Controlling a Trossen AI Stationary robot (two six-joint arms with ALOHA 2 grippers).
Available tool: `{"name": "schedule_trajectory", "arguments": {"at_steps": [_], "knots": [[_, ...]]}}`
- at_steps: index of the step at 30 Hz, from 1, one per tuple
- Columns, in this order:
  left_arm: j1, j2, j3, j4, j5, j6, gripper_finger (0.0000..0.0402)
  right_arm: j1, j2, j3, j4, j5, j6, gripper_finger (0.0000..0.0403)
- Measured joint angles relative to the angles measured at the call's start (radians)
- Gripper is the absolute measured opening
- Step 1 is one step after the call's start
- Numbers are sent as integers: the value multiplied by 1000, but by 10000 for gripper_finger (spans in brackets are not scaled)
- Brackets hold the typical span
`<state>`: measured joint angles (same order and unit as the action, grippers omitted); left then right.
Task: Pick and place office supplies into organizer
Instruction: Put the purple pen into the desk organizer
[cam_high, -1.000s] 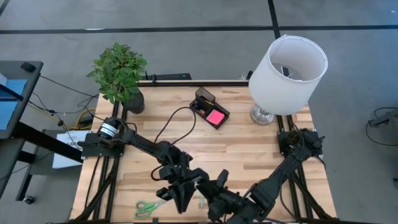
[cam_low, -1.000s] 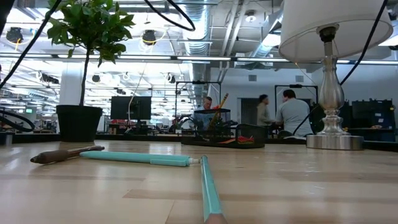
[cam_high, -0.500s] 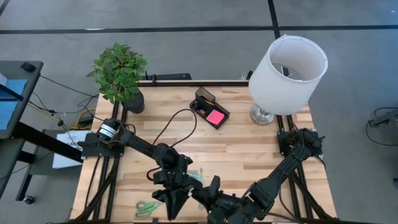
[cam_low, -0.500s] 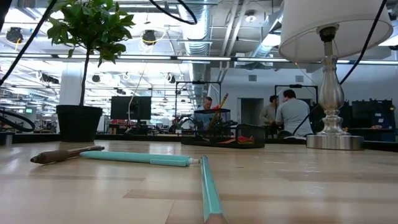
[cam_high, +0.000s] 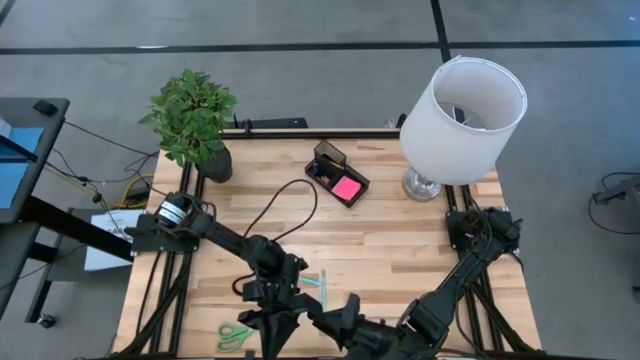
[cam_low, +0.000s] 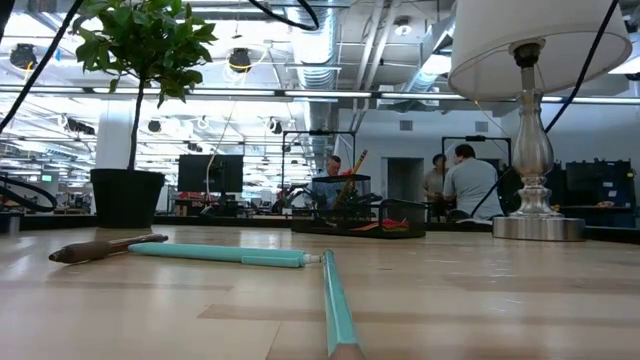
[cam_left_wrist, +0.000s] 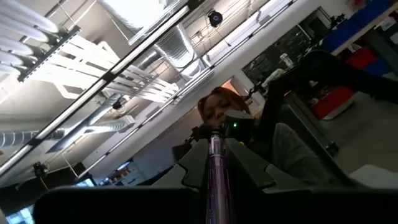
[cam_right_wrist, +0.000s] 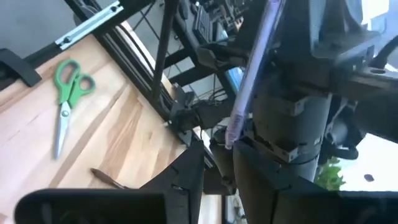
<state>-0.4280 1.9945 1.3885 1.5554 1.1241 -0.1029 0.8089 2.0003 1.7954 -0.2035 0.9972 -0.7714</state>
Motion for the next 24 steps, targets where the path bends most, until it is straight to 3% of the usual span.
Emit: {"name": "schedule_trajectory", "arguments": {"at_steps": [11, 21, 24], "knots": [[-31, 0, 0, 2, 40, 57, 29, -28, 0, 0, 55, -19, -140, 79], [-58, 0, 0, 2, 73, 47, 29, 33, 0, 0, -47, 8, -11, 79], [-64, 0, 0, 2, 72, 47, 29, 46, -15, 0, -157, 86, 63, 79]]}}
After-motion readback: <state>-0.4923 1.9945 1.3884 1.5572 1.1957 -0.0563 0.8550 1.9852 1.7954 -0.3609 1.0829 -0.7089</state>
